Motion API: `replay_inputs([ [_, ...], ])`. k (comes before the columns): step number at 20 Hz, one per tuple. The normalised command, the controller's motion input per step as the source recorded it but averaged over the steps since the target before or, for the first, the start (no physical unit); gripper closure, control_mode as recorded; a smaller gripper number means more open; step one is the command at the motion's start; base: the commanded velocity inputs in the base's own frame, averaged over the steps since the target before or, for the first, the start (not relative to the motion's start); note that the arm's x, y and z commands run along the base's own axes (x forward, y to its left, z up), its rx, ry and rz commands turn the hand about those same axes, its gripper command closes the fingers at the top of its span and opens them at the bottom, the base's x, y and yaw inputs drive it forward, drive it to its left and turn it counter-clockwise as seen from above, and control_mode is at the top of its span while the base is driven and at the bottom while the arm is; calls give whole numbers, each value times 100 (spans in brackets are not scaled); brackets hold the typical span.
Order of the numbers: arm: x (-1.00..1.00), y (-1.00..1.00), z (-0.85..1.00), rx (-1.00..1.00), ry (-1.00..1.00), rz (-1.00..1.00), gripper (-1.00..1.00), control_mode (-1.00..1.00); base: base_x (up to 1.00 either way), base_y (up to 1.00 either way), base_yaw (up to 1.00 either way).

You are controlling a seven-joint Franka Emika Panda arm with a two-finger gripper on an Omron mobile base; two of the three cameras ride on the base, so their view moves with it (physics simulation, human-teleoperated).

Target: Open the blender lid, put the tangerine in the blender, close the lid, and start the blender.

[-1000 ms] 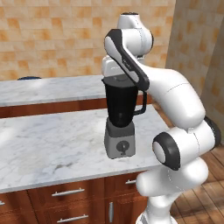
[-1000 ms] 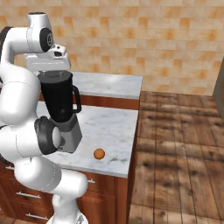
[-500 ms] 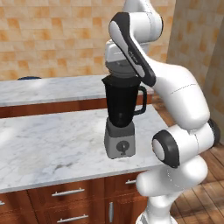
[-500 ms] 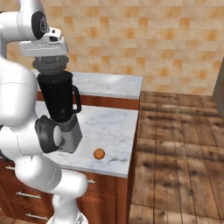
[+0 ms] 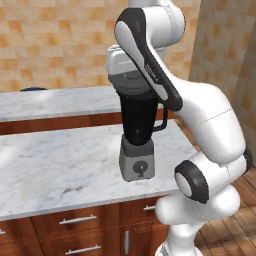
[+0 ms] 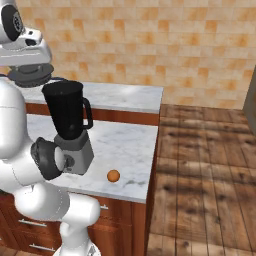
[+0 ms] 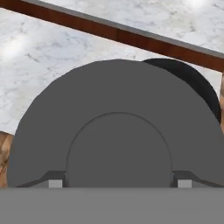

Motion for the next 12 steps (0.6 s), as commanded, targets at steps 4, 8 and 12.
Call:
replay_inputs([
  [4,-68,87,-32,0,1,6,100,-100,0,0,0],
  [8,-28,86,-73,-5,14,6,100,-100,0,0,0],
  [12,-3,76,-90,-10,19,4,100,-100,0,0,0],
])
